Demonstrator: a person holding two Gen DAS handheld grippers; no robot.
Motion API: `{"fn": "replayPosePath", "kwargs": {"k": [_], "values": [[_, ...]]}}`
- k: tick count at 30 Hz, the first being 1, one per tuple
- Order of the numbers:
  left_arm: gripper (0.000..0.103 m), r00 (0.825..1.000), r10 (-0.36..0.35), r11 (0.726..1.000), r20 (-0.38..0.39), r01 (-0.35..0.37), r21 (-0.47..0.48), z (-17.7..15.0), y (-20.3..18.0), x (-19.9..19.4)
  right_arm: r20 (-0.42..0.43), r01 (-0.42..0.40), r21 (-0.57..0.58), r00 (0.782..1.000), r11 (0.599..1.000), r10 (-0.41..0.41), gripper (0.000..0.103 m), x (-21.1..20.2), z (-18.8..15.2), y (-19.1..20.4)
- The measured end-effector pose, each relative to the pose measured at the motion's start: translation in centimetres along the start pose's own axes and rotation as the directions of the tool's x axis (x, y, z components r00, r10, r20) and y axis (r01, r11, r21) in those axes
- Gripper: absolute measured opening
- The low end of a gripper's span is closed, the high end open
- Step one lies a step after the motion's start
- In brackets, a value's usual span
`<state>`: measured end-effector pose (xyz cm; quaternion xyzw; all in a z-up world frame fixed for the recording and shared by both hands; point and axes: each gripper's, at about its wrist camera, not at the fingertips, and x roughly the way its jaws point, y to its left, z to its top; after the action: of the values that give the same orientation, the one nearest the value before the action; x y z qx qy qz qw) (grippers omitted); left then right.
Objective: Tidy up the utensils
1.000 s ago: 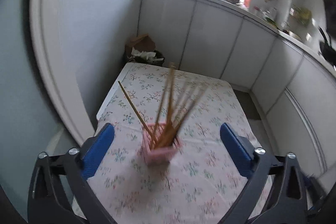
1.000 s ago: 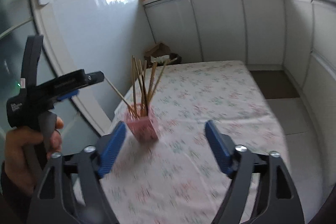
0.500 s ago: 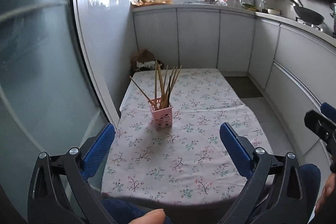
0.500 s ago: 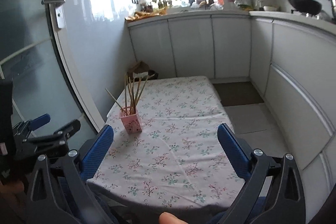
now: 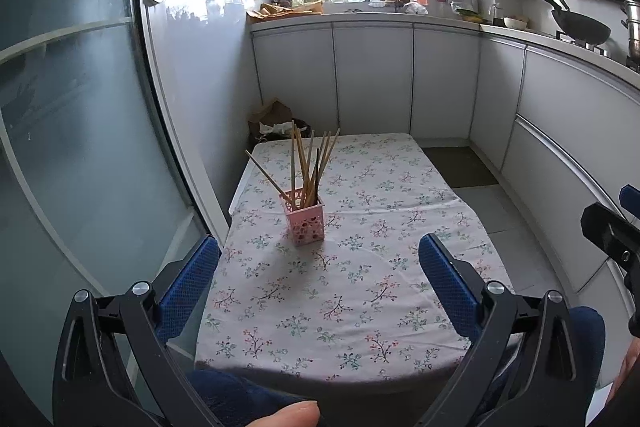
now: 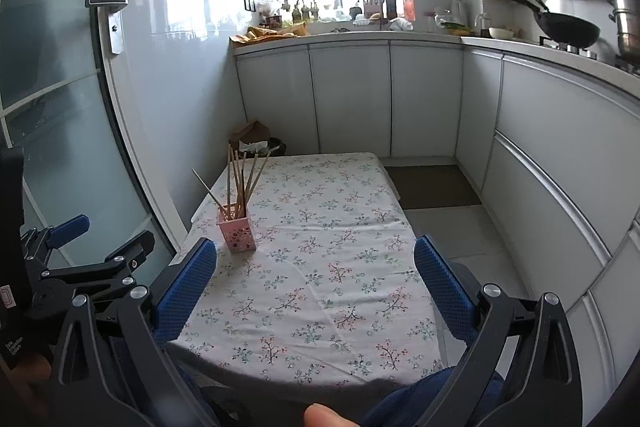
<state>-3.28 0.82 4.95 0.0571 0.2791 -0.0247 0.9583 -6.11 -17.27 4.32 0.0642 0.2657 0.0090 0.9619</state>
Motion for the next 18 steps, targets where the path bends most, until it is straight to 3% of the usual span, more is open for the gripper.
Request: {"fn": "replayPosePath", "kwargs": {"k": [18], "values": [[0.096,1.000,0.018,1.000,-0.017,-0.018,-0.002,0.1,-0.2,0.8,-0.034,0.046,0.004,0.998,0.999,-0.046,0.096,1.4,-0.5,0.0]]}}
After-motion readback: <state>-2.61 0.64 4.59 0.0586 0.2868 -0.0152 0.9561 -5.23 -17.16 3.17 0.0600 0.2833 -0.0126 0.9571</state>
